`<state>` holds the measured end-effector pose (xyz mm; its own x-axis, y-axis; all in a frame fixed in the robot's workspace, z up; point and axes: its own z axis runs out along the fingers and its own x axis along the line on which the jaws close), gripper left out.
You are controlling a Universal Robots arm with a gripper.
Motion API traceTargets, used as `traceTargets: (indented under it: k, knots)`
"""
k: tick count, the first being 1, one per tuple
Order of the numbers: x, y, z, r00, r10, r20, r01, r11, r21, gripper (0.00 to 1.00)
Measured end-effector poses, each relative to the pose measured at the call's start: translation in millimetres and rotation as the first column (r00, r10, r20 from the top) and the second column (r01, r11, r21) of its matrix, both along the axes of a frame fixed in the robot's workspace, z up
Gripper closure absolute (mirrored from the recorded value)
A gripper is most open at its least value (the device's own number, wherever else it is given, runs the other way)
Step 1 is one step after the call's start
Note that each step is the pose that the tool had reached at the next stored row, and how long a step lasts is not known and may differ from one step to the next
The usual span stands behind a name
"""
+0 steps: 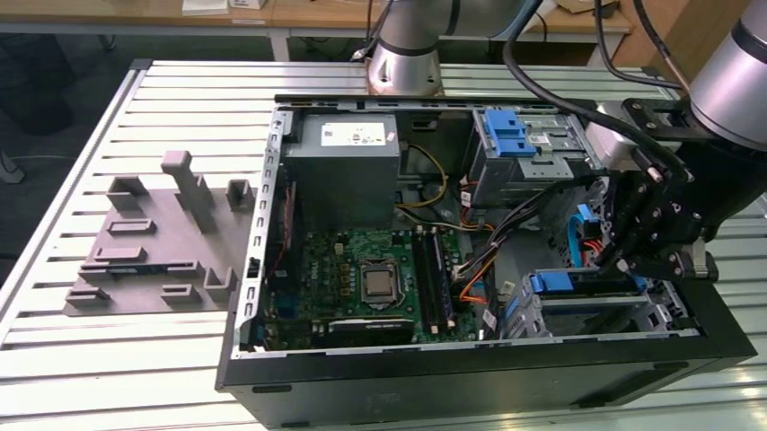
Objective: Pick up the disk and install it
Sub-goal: 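Insert the first disk wire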
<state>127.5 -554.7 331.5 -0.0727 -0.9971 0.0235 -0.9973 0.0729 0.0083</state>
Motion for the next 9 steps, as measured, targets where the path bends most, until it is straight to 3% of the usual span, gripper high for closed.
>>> traceTargets:
  k: [9]
  knots:
    - [1.4,0.0,-2.2,1.0000,-0.001,-0.0007,0.001,1.0000,0.0000,0.84]
